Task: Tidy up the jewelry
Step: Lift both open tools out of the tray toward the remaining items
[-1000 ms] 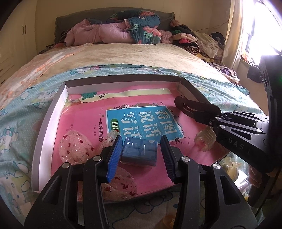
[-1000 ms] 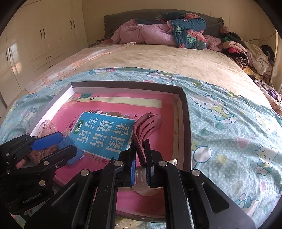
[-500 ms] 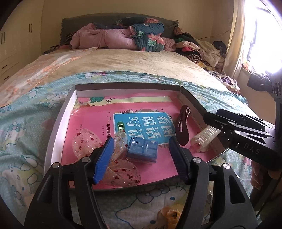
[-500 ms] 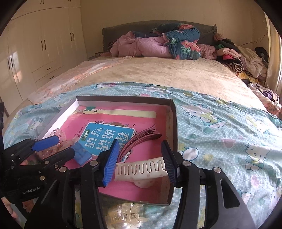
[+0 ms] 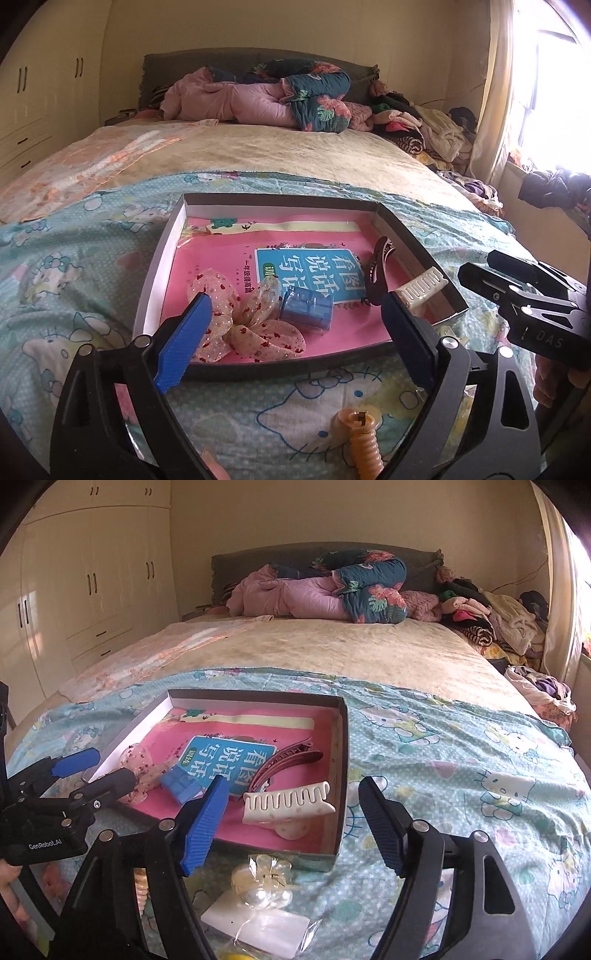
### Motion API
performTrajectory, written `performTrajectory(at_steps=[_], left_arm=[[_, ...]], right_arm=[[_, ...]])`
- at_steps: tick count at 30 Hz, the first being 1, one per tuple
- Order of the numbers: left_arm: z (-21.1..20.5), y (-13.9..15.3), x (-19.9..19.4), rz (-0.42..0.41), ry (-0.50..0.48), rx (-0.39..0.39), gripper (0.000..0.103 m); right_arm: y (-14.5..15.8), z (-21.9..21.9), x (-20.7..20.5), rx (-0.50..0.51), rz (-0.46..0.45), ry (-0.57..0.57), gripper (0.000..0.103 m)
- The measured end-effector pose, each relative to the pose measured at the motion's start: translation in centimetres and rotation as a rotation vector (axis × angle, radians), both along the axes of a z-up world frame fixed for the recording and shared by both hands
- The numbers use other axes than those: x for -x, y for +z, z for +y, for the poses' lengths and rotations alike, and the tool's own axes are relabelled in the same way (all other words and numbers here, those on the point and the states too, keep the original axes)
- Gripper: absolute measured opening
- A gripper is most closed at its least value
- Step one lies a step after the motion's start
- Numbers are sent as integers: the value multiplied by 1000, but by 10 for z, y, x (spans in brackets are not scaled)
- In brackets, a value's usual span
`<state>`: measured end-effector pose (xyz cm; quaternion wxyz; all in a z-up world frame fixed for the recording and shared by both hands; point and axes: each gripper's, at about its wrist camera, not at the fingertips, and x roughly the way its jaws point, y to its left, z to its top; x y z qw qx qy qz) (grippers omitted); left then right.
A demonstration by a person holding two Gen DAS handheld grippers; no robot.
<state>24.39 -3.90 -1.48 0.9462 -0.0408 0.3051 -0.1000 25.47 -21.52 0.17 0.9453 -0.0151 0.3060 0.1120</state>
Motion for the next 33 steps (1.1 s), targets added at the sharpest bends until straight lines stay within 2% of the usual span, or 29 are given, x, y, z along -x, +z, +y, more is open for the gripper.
performTrajectory(at_steps=[5,9,33], left_arm=[[3,3,13,-27,-4,11,90],[6,5,22,-49,-3,8,91],[33,0,66,-47,20,9,91]], right_arm=[[1,-2,19,3,-22,-12,84],[0,-5,34,-2,-38,-18,87],[-8,-4,87,19,-20,-14,88]])
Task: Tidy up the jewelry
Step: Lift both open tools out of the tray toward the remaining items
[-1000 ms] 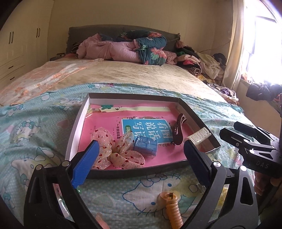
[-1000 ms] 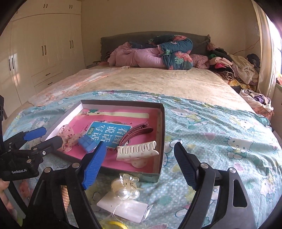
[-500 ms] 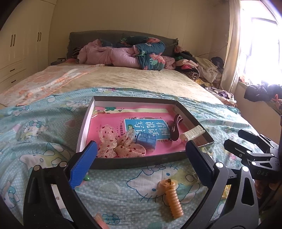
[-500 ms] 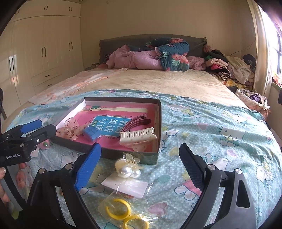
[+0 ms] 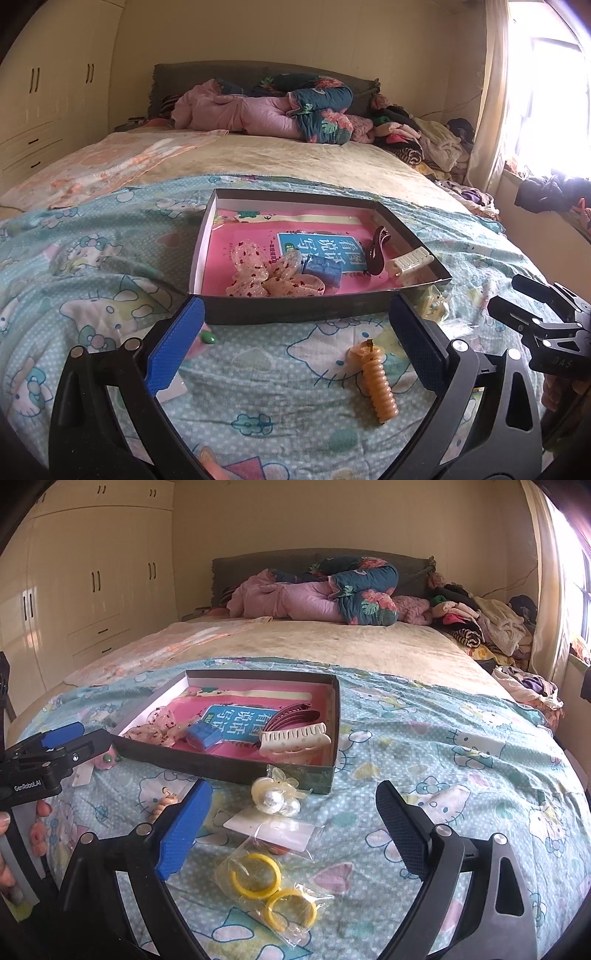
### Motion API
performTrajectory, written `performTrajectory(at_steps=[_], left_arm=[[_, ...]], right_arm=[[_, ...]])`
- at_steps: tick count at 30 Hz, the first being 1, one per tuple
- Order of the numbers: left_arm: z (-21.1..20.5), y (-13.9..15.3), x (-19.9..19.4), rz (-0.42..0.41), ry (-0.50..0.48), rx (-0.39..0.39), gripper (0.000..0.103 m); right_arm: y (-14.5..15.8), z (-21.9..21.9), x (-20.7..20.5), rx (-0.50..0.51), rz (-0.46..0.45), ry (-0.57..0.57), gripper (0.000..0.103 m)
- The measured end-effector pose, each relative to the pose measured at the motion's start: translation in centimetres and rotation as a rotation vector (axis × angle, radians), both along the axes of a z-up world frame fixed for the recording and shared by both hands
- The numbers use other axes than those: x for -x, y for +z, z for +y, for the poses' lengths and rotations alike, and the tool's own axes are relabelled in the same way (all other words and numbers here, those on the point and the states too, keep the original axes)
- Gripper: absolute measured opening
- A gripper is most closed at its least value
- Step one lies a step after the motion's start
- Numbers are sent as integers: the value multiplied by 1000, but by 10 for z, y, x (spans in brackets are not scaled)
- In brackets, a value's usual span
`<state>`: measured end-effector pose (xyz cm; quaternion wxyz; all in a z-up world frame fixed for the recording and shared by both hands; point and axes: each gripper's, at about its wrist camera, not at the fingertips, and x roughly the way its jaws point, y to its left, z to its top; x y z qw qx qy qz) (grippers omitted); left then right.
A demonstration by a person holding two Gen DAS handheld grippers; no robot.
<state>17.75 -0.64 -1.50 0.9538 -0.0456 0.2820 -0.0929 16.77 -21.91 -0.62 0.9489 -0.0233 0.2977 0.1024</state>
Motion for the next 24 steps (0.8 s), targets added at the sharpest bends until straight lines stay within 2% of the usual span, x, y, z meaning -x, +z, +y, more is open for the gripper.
performTrajectory(at_steps=[24], left_arm=[[36,-12,27,51,92,2,91]], right_arm=[[-13,21,23,-9,42,68,88]])
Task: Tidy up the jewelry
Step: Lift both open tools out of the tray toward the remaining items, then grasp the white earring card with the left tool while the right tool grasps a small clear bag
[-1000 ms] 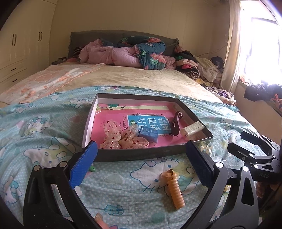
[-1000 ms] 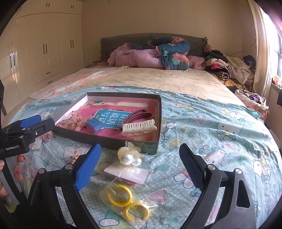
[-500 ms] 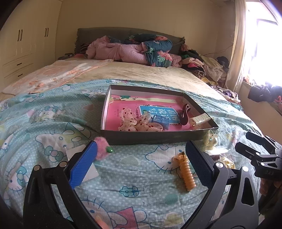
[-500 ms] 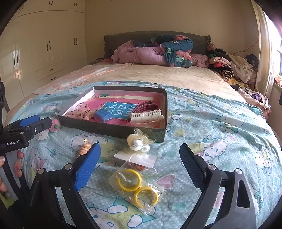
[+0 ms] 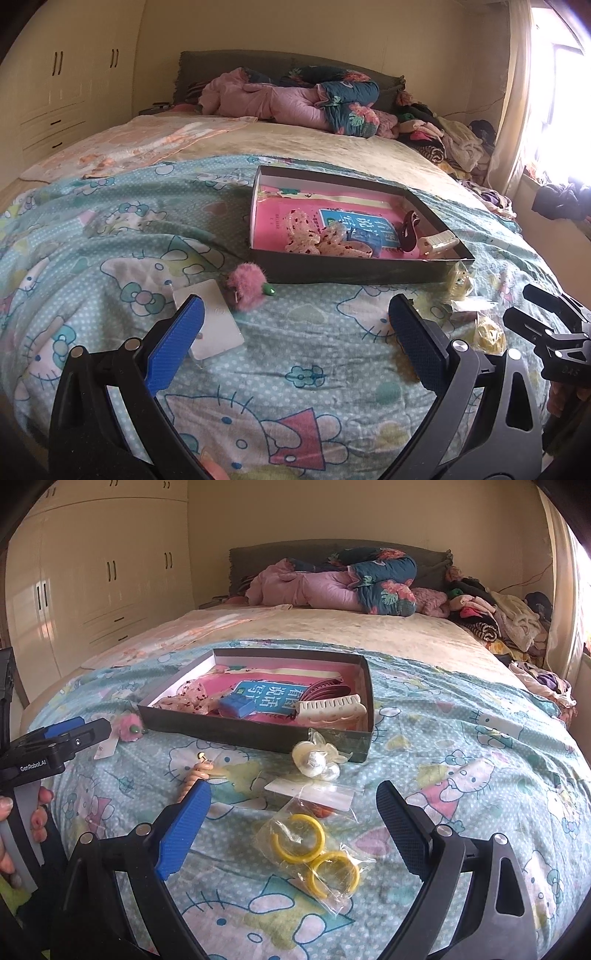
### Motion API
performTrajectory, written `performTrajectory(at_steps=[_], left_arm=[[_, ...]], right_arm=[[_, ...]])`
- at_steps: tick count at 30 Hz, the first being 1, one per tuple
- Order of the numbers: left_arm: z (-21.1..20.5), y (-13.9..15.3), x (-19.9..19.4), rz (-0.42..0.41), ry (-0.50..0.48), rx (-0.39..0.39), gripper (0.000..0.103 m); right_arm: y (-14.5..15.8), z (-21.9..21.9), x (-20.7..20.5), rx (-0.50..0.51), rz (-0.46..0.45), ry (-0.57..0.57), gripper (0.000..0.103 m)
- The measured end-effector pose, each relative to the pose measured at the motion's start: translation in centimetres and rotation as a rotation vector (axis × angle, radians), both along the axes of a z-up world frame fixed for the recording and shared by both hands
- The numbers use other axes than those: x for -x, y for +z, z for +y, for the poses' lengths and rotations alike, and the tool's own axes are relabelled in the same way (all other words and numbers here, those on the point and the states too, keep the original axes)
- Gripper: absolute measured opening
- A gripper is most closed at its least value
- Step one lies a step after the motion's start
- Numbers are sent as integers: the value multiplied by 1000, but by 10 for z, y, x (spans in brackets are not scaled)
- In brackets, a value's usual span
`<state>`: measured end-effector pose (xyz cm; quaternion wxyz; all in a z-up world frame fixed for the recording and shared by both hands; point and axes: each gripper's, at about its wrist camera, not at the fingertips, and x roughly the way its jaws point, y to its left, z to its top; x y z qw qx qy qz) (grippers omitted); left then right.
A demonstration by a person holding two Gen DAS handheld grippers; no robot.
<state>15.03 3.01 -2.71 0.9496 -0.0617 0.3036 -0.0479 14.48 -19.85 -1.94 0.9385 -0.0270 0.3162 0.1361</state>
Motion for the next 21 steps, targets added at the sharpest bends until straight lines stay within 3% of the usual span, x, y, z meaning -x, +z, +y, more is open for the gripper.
performTrajectory(at_steps=[9,21], left_arm=[[18,-6,-1,34,75,15,91],[47,-33,-20,157,183,67,91]], right_arm=[[-6,3,-4,-13,20,11,88],[-19,-15,-21,-36,77,-64,88]])
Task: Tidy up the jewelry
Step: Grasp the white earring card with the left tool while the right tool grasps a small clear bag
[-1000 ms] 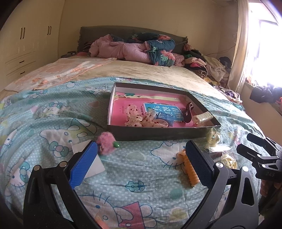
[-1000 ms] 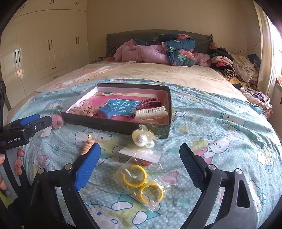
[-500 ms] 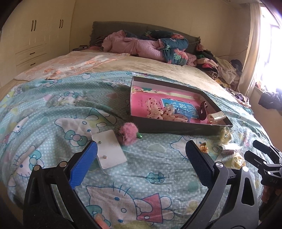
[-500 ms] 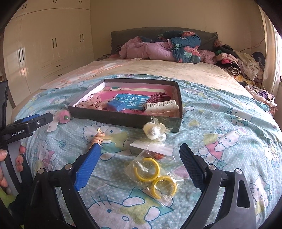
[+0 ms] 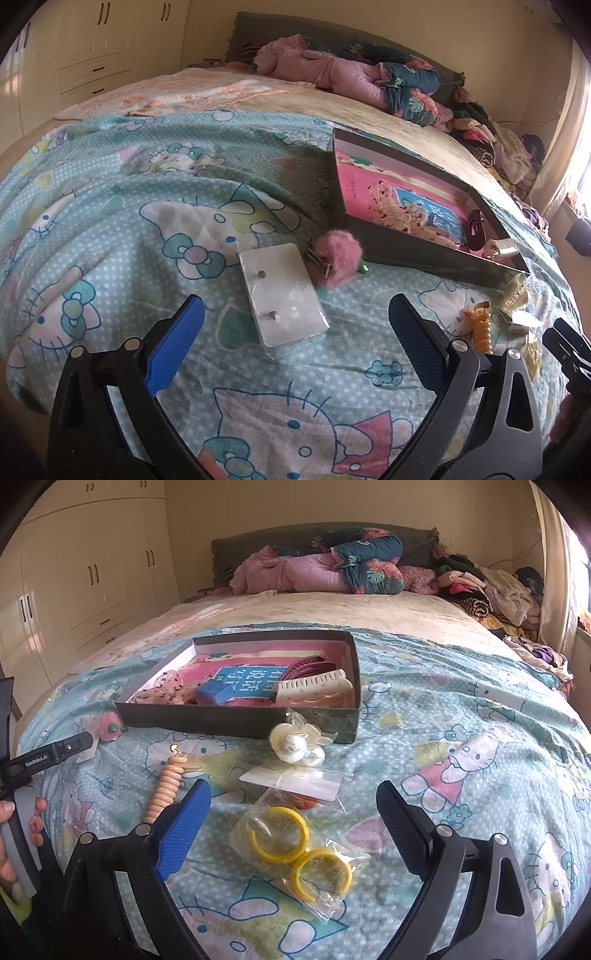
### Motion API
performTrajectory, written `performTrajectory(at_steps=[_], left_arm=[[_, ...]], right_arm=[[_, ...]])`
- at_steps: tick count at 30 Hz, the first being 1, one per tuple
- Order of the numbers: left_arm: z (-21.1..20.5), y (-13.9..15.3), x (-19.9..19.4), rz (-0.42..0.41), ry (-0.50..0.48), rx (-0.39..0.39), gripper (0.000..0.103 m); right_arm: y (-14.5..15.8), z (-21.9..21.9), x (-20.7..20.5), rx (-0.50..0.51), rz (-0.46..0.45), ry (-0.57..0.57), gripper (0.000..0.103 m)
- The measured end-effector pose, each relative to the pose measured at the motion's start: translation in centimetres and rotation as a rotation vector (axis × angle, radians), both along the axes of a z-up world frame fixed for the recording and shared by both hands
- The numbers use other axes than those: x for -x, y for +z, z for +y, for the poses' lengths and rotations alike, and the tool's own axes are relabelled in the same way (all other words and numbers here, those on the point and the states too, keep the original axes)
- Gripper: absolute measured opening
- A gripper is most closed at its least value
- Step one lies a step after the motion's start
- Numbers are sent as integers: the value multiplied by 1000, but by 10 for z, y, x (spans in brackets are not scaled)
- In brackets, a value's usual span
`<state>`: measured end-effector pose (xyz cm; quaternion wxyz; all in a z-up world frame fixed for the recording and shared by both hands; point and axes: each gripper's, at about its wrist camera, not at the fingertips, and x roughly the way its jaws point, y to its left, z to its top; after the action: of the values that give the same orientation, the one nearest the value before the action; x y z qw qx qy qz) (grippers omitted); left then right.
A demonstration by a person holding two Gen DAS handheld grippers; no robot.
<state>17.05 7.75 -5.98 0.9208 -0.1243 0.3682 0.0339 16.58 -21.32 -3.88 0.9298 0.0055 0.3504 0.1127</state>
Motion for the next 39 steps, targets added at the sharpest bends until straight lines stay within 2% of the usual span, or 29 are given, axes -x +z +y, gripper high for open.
performTrajectory(at_steps=[2,5,11,16,23,25,27,31,32,39], left_arm=[[4,-4,-4,17,20,-2,91],[7,-8,-8,34,34,-1,83],[7,-16,-15,62,27,-11,62],[6,-16,-16,66,22,-14,35],[1,-11,-12,46,-4,-11,33],[-1,-8,-9,34,-16,-7,33],[-3,-4,-6,20,-26,-4,33],[-9,3,1,-7,-49,10,33],[-10,5,3,-14,-53,10,33],[-15,20,12,-56,-79,26,33]], right_arm=[[-4,-4,-3,-15,21,-16,88],[-10,-5,-8,-26,51,-32,88],[-17,5,-24,-22,97,-46,88],[-22,15,-38,1,122,-66,88],[-26,25,-51,27,141,-80,89],[-27,27,-52,31,145,-66,82],[-26,29,-51,34,148,-44,63],[-24,34,-47,24,141,13,45],[-23,36,-45,21,136,32,36],[-6,53,-25,28,46,132,32]])
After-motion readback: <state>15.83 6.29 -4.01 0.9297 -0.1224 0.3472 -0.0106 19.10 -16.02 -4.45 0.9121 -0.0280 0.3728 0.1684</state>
